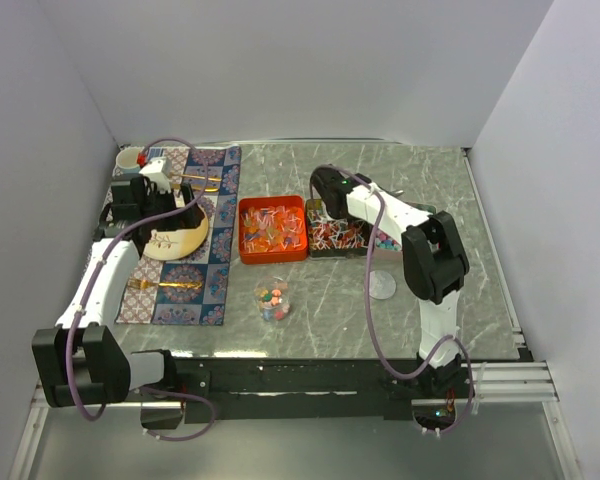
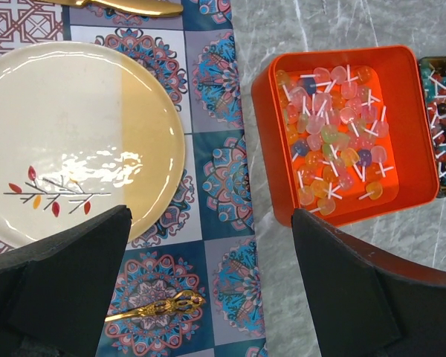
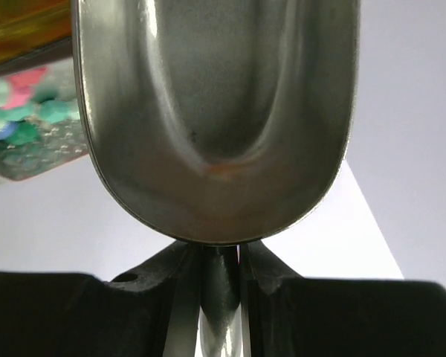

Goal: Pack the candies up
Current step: Scoop the fake candies from the storage box.

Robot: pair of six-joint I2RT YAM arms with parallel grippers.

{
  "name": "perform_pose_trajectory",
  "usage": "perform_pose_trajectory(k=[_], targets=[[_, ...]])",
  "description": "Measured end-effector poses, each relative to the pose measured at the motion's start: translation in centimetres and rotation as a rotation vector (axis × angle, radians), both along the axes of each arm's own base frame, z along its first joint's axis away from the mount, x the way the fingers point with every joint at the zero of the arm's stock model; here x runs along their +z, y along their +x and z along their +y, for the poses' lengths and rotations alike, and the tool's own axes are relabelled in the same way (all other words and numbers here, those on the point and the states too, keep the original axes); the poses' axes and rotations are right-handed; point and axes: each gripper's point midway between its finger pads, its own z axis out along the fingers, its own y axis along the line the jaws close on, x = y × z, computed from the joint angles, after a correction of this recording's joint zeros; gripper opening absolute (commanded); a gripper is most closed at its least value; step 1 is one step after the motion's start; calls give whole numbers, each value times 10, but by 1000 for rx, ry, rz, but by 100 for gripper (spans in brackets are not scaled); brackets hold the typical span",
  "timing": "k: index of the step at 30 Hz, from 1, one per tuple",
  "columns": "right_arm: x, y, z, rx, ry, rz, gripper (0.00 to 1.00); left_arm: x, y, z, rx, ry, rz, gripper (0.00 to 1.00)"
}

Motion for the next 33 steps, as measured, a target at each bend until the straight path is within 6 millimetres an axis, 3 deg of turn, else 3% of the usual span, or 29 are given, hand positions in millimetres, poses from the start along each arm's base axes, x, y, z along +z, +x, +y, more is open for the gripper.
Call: perform_pose_trajectory(k=[5, 15, 25, 33], targets=[[7, 16, 0, 32, -32, -61, 0, 0, 0, 3, 11, 0, -1, 96], [-10, 31, 9, 161, -58, -77, 0, 1, 2, 9, 41, -15, -4, 96], [-6, 10, 8, 266, 28, -57, 0, -2, 1, 11, 54, -19, 0, 96], [1, 13, 14, 294, 60, -79, 0, -2, 2, 12, 63, -24, -1, 96]])
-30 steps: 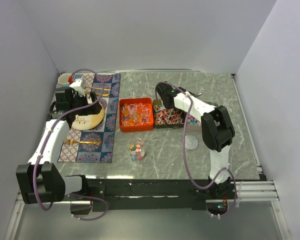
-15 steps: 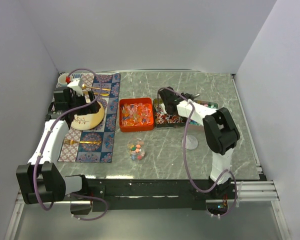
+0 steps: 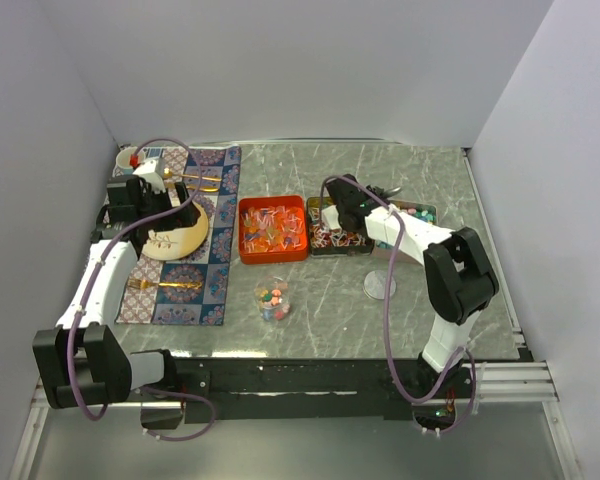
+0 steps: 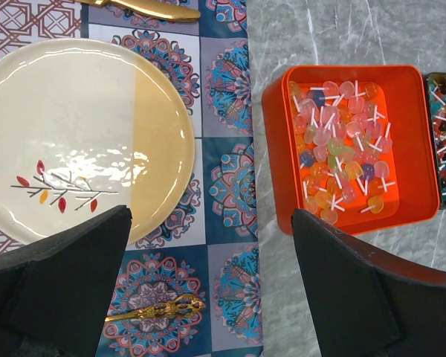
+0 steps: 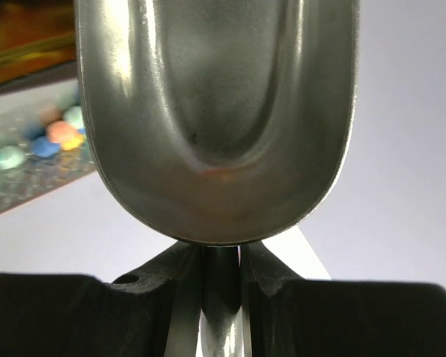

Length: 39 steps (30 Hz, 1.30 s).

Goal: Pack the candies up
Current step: Scoop the fake candies from the storage box.

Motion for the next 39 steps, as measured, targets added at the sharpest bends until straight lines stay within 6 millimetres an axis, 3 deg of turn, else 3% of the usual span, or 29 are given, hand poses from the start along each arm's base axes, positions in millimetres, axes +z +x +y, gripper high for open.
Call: perform_pose_trajectory(k=[7, 11, 17, 22, 27, 33, 39], targets=[[8, 23, 4, 7, -36, -81, 0, 0, 0, 1, 6, -6, 0, 96], [12, 29, -6, -15, -45, -99, 0, -1, 1, 3, 14, -9, -4, 96], [10, 25, -16, -34, -56, -91, 0, -7, -3, 5, 23, -3, 2, 96], [-6, 10, -21, -22, -77, -54, 0, -8, -8, 7, 36, 5, -1, 96], [-19, -5, -10, 21, -98, -20, 0, -7, -8, 8, 41, 7, -4, 96], [-16, -8, 6, 61, -110, 8, 0, -7, -8, 8, 41, 7, -3, 96], [-6, 21, 63, 150, -77, 19, 0, -7, -8, 10, 45, 7, -4, 96]])
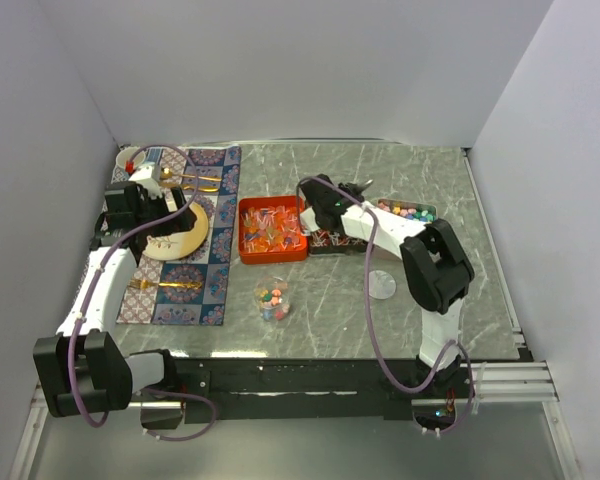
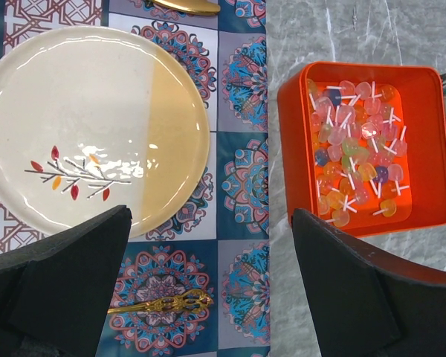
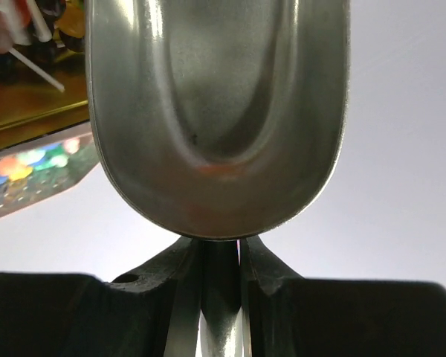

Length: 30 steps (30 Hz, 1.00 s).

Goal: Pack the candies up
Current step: Scoop the fake candies from the storage box.

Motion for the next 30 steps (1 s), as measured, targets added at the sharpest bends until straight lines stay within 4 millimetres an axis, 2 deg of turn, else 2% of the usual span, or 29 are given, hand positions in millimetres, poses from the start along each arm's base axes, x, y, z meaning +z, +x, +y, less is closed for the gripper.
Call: perform_pose_trajectory(k=[4, 7, 10, 12, 22, 27, 30], targets=[[-1, 4, 16, 32, 13, 18, 0, 0, 0, 1, 3, 0, 1, 96], [-8, 0, 14, 37, 11, 41, 0, 0, 0, 1, 3, 0, 1, 96], [-17, -12, 0, 26, -6, 71, 0, 0, 0, 1, 4, 0, 1, 97], [-15, -16, -8, 19, -4, 75, 0, 0, 0, 2, 5, 0, 0, 96], [-17, -15, -61, -78, 11, 83, 0, -1, 0, 7, 21, -4, 3, 96], [-20, -16, -60, -72, 18, 91, 0, -3, 0, 8, 24, -4, 9, 97], [-22, -9, -50, -40, 50, 110, 0, -3, 0, 8, 26, -5, 11, 96]])
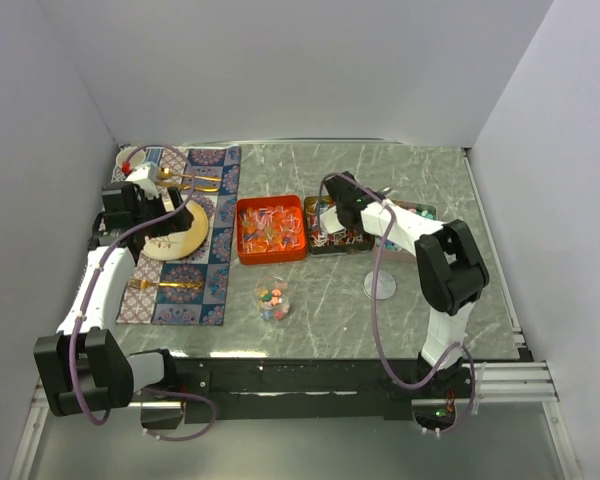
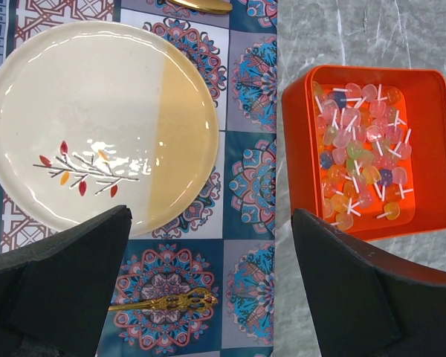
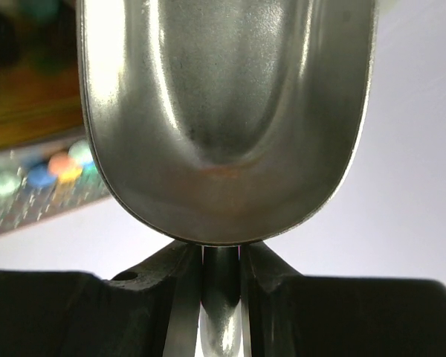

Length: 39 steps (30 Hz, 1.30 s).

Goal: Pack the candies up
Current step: Scoop the fake candies from the storage box.

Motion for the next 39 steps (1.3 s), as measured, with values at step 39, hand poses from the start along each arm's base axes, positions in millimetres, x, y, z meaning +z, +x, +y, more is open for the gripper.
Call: perform_pose_trajectory(k=[39], targets=[[-55, -23, 58, 212, 151, 601, 0, -23, 7, 24, 72, 13, 79, 97]])
